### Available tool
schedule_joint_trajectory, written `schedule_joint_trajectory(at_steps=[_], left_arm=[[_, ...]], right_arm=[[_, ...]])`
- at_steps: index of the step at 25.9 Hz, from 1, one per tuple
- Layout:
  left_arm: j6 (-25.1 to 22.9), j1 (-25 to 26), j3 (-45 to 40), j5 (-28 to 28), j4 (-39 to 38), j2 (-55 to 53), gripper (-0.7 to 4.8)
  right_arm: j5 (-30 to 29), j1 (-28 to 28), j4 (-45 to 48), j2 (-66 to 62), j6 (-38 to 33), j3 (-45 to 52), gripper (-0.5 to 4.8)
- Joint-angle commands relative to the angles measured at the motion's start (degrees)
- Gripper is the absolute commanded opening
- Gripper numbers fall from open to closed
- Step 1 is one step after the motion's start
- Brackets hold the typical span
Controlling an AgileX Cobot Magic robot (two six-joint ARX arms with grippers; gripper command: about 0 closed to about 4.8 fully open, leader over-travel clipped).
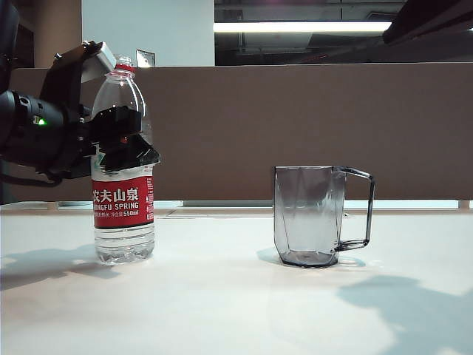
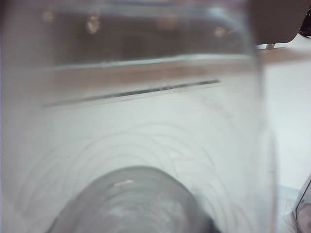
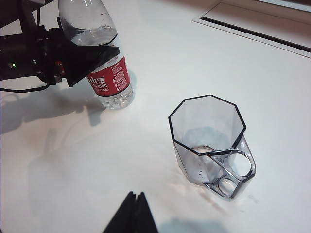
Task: Pick up the mineral water bottle with the left hand on the table and pour water into the mug until it's half full.
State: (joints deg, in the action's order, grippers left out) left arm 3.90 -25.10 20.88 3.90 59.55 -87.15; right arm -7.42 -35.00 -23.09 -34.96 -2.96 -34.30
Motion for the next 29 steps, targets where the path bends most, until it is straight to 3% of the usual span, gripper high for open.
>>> schedule_joint_trajectory(at_steps=[1, 15, 22, 29], left_arm=[[0.0, -0.02, 0.11, 0.04, 0.76, 0.11, 2.34], [-0.52, 0.0, 0.76, 0.04, 1.77, 0.15, 2.36], [-1.16, -0.85, 5.97, 0.04, -3.65, 0.15, 2.36], [-5.51, -2.89, 13.46, 0.04, -9.46, -0.57, 2.36]], right_arm=[[-0.2, 0.04, 0.61, 0.07, 0.24, -0.28, -0.08], [-0.2, 0.04, 0.59, 0.15, 0.24, -0.28, -0.08], [-0.2, 0.07, 0.61, 0.15, 0.24, -0.28, -0.08], [-0.2, 0.07, 0.59, 0.15, 0.24, -0.28, -0.08]])
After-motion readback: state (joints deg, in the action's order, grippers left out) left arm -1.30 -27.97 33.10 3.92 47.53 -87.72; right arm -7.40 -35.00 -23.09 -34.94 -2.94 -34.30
